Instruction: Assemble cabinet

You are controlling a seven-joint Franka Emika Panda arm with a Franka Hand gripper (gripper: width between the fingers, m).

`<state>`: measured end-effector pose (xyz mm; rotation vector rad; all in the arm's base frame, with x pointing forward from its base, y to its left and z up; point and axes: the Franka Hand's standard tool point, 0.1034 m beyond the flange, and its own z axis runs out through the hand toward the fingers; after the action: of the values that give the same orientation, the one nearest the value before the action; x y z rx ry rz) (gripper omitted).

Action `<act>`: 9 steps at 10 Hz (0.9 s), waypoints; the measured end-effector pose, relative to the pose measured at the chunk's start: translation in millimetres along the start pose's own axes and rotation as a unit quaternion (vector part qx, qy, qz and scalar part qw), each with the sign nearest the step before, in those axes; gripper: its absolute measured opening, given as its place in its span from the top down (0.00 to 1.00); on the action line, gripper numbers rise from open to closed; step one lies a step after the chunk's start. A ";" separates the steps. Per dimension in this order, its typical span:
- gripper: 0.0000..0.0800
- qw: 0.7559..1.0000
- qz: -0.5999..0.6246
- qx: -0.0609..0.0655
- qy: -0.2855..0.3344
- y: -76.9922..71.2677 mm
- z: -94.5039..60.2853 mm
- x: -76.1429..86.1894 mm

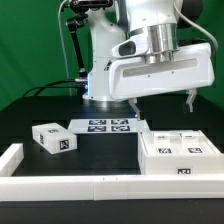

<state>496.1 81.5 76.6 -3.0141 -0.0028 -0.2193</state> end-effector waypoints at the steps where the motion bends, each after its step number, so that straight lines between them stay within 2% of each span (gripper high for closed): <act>1: 0.00 1.000 0.022 -0.005 -0.006 1.0 1.8 1.2; 4: 0.00 0.999 0.051 -0.013 -0.015 2.0 14.4 0.1; 6: 0.00 0.998 0.057 -0.011 -0.018 -14.6 26.7 -7.7; 9: 0.00 0.999 0.047 -0.011 -0.019 -15.4 29.0 -9.2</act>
Offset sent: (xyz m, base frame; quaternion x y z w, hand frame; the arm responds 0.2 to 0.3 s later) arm 0.0090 -0.0156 -0.0198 -0.0630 0.0014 0.0255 0.9977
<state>491.0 100.4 48.5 -3.0295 0.1385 -0.1529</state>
